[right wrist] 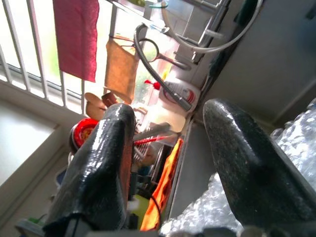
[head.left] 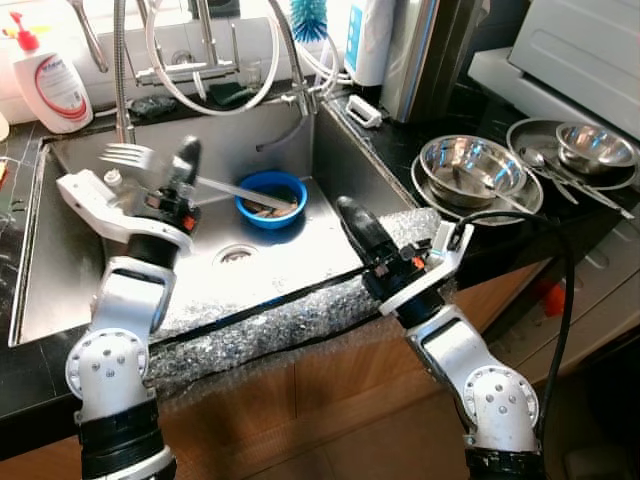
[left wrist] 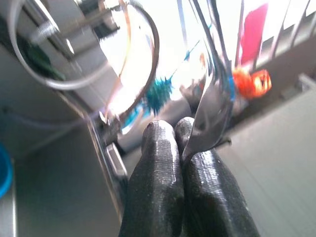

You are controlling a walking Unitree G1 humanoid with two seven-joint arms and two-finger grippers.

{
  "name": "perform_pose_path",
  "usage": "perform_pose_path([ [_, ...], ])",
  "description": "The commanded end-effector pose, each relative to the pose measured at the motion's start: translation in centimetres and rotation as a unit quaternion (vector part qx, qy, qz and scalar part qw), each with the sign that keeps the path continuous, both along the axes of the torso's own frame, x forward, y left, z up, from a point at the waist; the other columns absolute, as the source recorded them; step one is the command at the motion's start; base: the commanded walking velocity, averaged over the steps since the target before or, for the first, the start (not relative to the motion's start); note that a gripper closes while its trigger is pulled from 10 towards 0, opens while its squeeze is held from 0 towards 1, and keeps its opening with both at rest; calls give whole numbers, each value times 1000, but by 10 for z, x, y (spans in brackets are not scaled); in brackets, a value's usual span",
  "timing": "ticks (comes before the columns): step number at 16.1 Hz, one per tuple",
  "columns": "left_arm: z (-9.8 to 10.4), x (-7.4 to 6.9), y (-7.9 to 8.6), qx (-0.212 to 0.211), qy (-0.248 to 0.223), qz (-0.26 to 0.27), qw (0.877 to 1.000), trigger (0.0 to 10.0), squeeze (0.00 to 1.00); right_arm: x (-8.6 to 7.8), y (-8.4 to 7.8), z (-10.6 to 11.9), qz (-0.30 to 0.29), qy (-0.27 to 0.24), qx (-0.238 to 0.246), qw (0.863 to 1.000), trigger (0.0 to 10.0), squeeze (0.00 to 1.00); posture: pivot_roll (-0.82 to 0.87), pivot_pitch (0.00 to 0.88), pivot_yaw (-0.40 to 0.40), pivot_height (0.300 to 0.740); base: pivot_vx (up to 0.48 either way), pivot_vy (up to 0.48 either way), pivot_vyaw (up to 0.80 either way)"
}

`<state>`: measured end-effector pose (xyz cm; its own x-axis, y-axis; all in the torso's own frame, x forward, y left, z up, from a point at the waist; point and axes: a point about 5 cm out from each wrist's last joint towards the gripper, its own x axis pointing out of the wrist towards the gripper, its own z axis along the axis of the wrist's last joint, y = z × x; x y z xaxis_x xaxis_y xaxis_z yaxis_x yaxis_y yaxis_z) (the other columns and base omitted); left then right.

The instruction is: Kitchen organization

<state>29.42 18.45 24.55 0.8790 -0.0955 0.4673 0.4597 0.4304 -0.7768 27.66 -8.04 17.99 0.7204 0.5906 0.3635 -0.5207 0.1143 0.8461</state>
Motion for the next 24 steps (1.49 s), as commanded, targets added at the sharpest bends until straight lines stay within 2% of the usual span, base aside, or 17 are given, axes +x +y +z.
perform_pose_path([
  [1, 3, 3, 8, -8, 4, 40, 999, 0, 0, 0, -1, 4, -12, -10, -14, 1000, 10000, 0, -1, 81, -26, 740, 0, 0, 0],
  [2, 4, 3, 10, -9, 4, 48, 999, 0, 0, 1, -1, 4, -14, -10, -17, 1000, 10000, 0, -1, 81, -27, 740, 0, 0, 0],
  [3, 6, 6, 19, 26, 17, 108, 994, 510, 0, 3, -3, 6, -36, -21, -49, 998, 10000, 0, -4, 84, -24, 740, 0, 0, 0],
  [4, 8, 9, 24, 100, 23, 163, 981, 10000, 0, 6, -6, 10, -69, -55, -115, 989, 10000, 0, -2, 84, -24, 740, 0, 0, 0],
  [6, 8, 12, 23, 197, 27, 208, 958, 10000, 0, 12, -10, 17, -120, -80, -179, 973, 10000, 0, -7, 87, -18, 740, 0, 0, 0],
  [7, 4, 15, 23, 245, 39, 231, 941, 10000, 0, 14, -14, 22, -157, -110, -235, 953, 10000, 0, -10, 88, -15, 740, 0, 0, 0],
  [8, 0, 16, 20, 311, 36, 242, 918, 10000, 0, 15, -15, 28, -186, -141, -282, 931, 10000, 0, -13, 89, -12, 740, 0, 0, 0],
  [10, -9, 19, 16, 396, 43, 253, 882, 10000, 0, 14, -16, 31, -214, -166, -322, 907, 10000, 0, -12, 86, -10, 740, 0, 0, 0],
  [11, -15, 20, 13, 447, 42, 263, 854, 10000, 0, 13, -16, 31, -233, -181, -345, 891, 10000, 0, -11, 84, -9, 740, 0, 0, 0],
  [12, -19, 20, 13, 477, 39, 271, 835, 10000, 0, 13, -18, 29, -250, -191, -372, 874, 10000, 0, -10, 82, -8, 740, 0, 0, 0],
  [13, -22, 20, 12, 498, 37, 275, 822, 10000, 0, 13, -19, 27, -259, -193, -386, 864, 10000, 0, -9, 81, -7, 740, 0, 0, 0],
  [16, -32, 21, 12, 531, 50, 274, 800, 10000, 0, 13, -26, 19, -280, -188, -416, 845, 10000, 0, -7, 74, -7, 740, 0, 0, 0],
  [17, -36, 23, 13, 552, 55, 275, 785, 10000, 0, 13, -26, 18, -283, -189, -421, 841, 10000, 0, -7, 73, -6, 740, 0, 0, 0],
  [18, -41, 24, 14, 554, 67, 272, 784, 10000, 0, 13, -25, 16, -286, -188, -421, 840, 10000, 0, -6, 69, -5, 740, 0, 0, 0],
  [19, -45, 24, 14, 568, 72, 272, 774, 10000, 0, 13, -25, 15, -288, -188, -424, 838, 10000, 0, -7, 66, -4, 740, 0, 0, 0],
  [20, -48, 24, 14, 564, 80, 267, 777, 10000, 0, 13, -25, 13, -289, -185, -425, 838, 10000, 0, -7, 63, -3, 740, 0, 0, 0],
  [24, -56, 25, 13, 573, 95, 256, 772, 10000, 0, 12, -26, 8, -298, -175, -434, 832, 10000, 0, -8, 59, -4, 740, 0, 0, 0],
])
